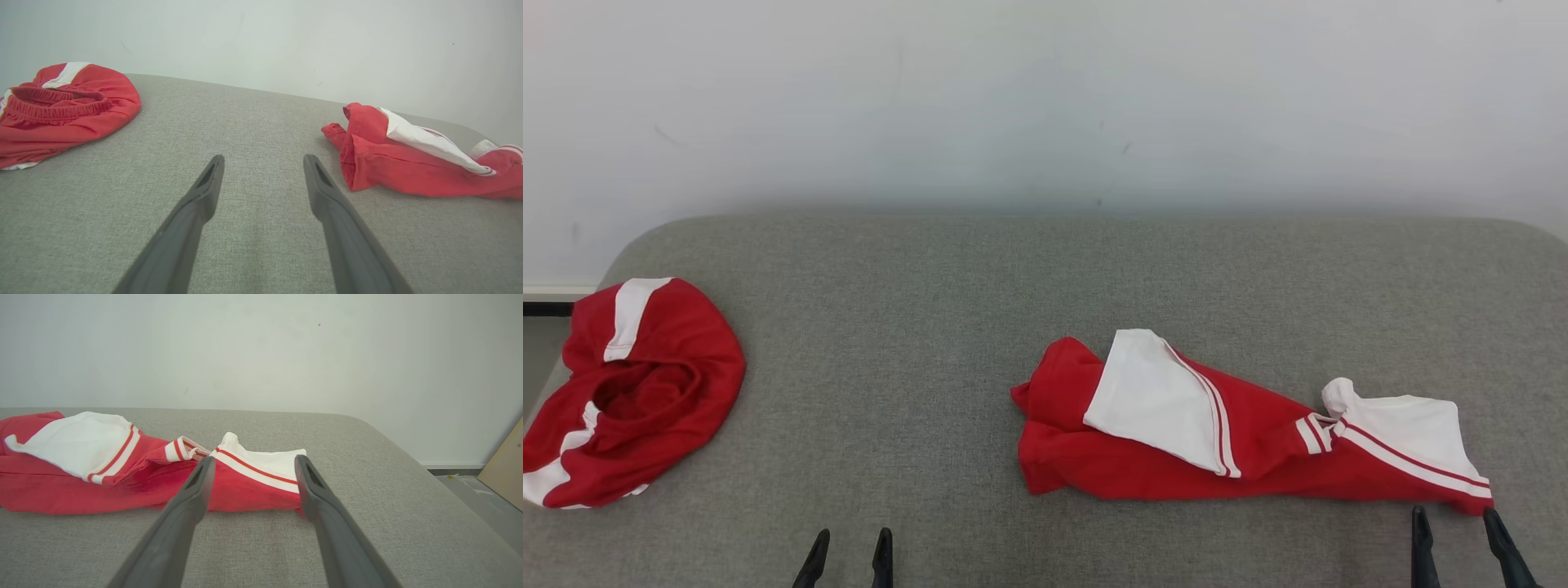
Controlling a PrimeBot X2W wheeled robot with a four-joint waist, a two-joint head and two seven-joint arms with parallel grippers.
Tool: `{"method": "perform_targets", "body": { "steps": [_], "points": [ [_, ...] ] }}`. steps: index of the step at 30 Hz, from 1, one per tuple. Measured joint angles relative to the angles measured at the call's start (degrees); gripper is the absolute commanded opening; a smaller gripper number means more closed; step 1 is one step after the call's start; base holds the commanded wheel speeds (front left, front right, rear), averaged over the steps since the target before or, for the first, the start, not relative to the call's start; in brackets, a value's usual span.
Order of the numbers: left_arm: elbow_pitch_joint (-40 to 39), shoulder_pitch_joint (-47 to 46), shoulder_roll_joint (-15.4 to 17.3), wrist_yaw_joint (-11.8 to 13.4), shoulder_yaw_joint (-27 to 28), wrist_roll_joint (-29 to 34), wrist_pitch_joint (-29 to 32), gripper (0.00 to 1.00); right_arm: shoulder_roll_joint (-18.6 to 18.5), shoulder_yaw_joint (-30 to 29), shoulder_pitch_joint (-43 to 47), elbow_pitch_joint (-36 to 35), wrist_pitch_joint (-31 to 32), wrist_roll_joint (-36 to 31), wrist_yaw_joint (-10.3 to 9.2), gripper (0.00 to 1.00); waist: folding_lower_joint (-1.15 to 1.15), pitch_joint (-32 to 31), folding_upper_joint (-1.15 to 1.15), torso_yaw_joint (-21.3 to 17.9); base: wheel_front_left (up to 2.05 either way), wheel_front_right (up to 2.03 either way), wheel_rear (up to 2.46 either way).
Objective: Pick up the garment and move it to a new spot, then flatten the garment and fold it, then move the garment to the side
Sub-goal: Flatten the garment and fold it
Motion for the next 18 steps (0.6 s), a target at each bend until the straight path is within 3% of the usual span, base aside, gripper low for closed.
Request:
{"method": "perform_targets", "body": {
  "steps": [18],
  "points": [
    [-2.0,-0.6,0.0,0.1,2.1,0.3,0.0,1.0,0.0,6.4,1.5,-1.3,-0.2,-0.5,0.0,1.0,0.0,0.4,0.0,0.4,0.0,0.0,0.0]
  ]
}}
